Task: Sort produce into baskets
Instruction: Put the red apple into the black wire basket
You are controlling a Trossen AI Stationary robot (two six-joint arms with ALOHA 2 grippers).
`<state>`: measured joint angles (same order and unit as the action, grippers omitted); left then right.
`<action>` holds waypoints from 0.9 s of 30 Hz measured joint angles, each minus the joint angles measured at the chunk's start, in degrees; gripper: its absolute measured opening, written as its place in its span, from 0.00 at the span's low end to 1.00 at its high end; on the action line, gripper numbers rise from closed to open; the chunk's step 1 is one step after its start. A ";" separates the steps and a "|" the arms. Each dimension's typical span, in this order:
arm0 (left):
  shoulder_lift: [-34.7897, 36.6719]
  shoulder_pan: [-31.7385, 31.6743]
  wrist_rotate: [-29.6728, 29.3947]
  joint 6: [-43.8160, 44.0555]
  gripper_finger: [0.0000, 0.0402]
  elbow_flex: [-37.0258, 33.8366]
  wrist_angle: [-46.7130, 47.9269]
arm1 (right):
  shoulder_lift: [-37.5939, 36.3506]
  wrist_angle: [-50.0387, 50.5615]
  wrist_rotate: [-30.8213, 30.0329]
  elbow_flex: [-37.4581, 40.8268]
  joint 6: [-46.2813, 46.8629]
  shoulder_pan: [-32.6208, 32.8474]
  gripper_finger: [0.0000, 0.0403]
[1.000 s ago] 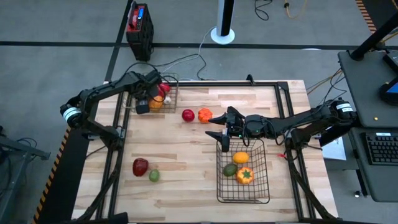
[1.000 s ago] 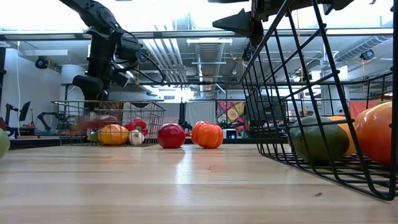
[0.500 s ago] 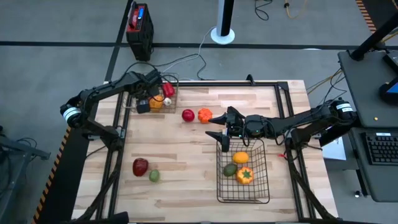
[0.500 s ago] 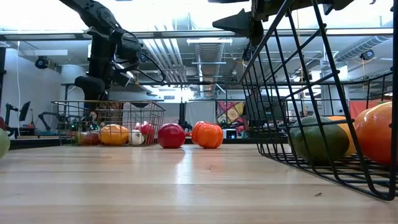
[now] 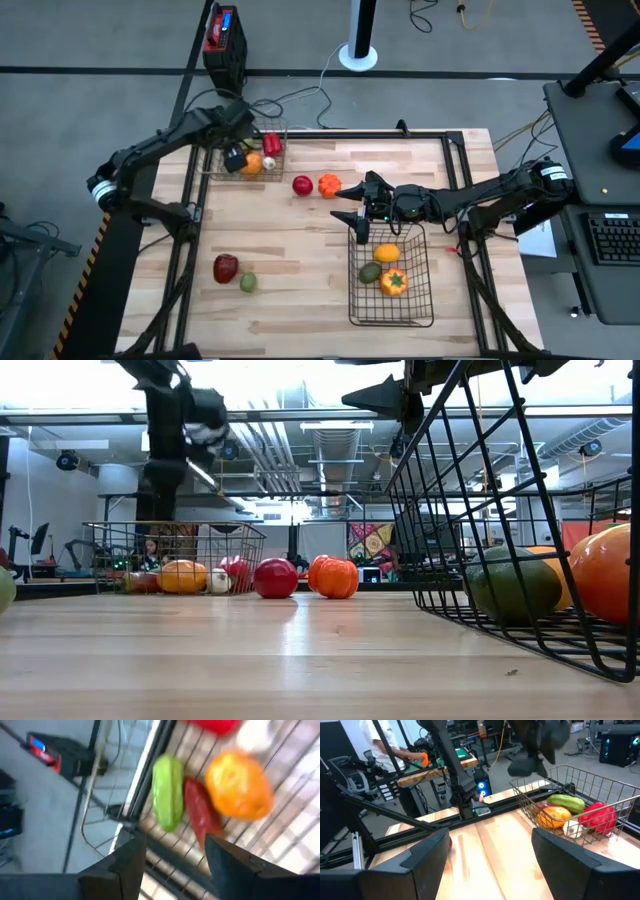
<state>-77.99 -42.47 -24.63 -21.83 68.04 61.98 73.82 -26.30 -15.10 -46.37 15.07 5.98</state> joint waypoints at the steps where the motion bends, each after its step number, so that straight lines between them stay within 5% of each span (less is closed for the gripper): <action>1: 1.05 0.30 1.60 0.84 0.46 0.64 0.05 | 0.00 -0.01 -0.01 0.00 -0.04 0.00 0.69; 5: 6.31 2.80 8.00 4.68 0.46 1.70 -0.77 | 0.00 -0.02 -0.01 0.00 -0.09 0.00 0.68; 10: 12.48 9.38 8.41 10.66 0.46 0.74 -2.79 | 0.00 -0.04 -0.24 0.00 -2.66 0.00 0.67; 18: 18.73 25.47 8.53 20.13 0.46 -4.46 -7.78 | 0.00 0.25 -0.22 -0.59 -3.66 0.00 0.63; 27: 18.09 45.72 7.20 35.47 0.46 -6.26 -2.83 | 0.00 8.34 0.53 -5.37 -3.04 1.05 0.61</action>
<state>-59.91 3.26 -17.43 13.64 61.78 59.16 73.82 -17.97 -14.57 -51.74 12.03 7.03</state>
